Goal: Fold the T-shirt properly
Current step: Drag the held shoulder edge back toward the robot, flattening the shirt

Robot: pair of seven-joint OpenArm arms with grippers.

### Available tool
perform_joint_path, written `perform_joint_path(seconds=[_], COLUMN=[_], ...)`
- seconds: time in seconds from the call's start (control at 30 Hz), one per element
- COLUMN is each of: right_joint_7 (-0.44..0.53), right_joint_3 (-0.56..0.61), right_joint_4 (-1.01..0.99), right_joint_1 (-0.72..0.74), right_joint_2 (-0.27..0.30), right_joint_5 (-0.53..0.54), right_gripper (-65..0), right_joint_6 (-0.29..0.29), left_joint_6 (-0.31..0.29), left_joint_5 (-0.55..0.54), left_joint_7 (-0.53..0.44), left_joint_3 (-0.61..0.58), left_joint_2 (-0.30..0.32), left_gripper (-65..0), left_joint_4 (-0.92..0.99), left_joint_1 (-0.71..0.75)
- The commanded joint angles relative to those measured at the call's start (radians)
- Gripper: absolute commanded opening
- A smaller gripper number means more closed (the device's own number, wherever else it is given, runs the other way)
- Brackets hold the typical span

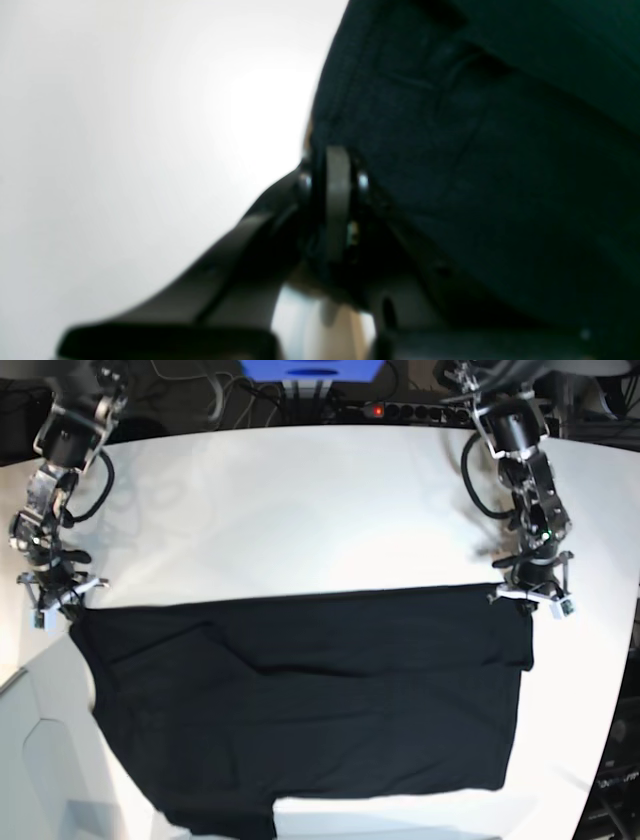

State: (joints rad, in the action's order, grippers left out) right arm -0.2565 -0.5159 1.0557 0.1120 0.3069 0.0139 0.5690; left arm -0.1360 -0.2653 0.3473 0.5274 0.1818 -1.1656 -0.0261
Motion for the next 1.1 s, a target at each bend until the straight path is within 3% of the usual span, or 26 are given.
perform_joint_path(seconds=[0.0, 0.33, 0.53, 0.8, 1.07], right_joint_7=[-0.014, -0.017, -0.116, -0.152, -0.152], right_joint_3=[-0.005, -0.007, -0.007, -0.045, -0.039], right_joint_4=[0.059, 0.486, 0.657, 0.742, 0.734], right_joint_1=[-0.015, -0.205, -0.26, -0.272, -0.208], right_joint_2=[0.015, -0.047, -0.051, -0.045, -0.024], right_joint_5=[-0.007, -0.007, -0.007, -0.007, -0.007], right_gripper=[-65.0, -65.0, -65.0, -65.0, -65.0], right_joint_6=[0.012, 0.012, 0.013, 0.013, 0.013], left_joint_6=[0.009, 0.009, 0.009, 0.009, 0.009], left_joint_5=[0.008, 0.008, 0.008, 0.008, 0.008], left_joint_7=[0.022, 0.022, 0.022, 0.023, 0.037], left_joint_3=[0.003, 0.004, 0.043, 0.122, 0.119], left_joint_2=[0.009, 0.0, 0.0, 0.003, 0.009], left_gripper=[-65.0, -65.0, -65.0, -65.0, -65.0], left_joint_4=[-0.027, -0.3, -0.452, -0.52, -0.509], left_joint_1=[0.012, 0.173, 0.251, 0.26, 0.182])
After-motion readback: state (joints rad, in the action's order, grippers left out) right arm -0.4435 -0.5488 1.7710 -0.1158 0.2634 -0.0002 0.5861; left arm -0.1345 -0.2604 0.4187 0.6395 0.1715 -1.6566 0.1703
